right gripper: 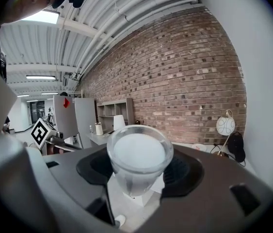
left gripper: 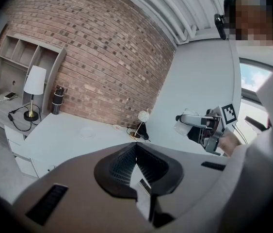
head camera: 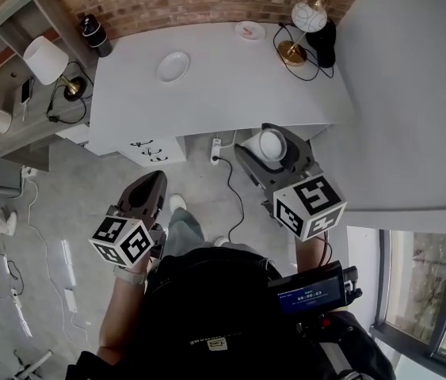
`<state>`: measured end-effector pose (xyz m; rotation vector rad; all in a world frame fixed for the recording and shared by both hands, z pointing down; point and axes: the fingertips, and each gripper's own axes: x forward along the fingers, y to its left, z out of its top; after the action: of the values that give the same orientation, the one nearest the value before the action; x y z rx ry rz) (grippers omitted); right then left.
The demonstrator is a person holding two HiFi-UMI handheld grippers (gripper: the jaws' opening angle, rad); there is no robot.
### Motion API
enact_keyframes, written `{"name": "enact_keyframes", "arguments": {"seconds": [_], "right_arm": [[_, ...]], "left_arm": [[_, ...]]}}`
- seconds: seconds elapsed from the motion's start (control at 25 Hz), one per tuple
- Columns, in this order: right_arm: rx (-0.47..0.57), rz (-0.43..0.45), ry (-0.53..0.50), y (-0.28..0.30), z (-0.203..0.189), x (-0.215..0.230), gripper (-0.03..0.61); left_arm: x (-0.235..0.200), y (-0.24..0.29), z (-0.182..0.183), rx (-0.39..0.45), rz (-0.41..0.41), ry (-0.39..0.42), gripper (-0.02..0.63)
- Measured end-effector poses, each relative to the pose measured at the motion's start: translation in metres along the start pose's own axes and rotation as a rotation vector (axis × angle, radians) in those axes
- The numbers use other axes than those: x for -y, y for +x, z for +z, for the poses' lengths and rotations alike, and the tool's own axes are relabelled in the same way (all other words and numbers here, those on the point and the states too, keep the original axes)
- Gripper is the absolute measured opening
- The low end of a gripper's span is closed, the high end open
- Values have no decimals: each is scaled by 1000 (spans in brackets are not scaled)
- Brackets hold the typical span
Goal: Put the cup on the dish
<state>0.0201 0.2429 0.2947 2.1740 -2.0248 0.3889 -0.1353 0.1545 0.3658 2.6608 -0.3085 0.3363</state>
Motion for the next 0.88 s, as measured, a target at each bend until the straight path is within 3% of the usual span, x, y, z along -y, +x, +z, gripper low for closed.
{"name": "enact_keyframes", "arguments": {"seconds": [0.88], "right_arm": [[-40, -120, 67, 147, 33, 21, 272]], "left_arm": [[-145, 51, 72, -45, -65, -22, 5]]}}
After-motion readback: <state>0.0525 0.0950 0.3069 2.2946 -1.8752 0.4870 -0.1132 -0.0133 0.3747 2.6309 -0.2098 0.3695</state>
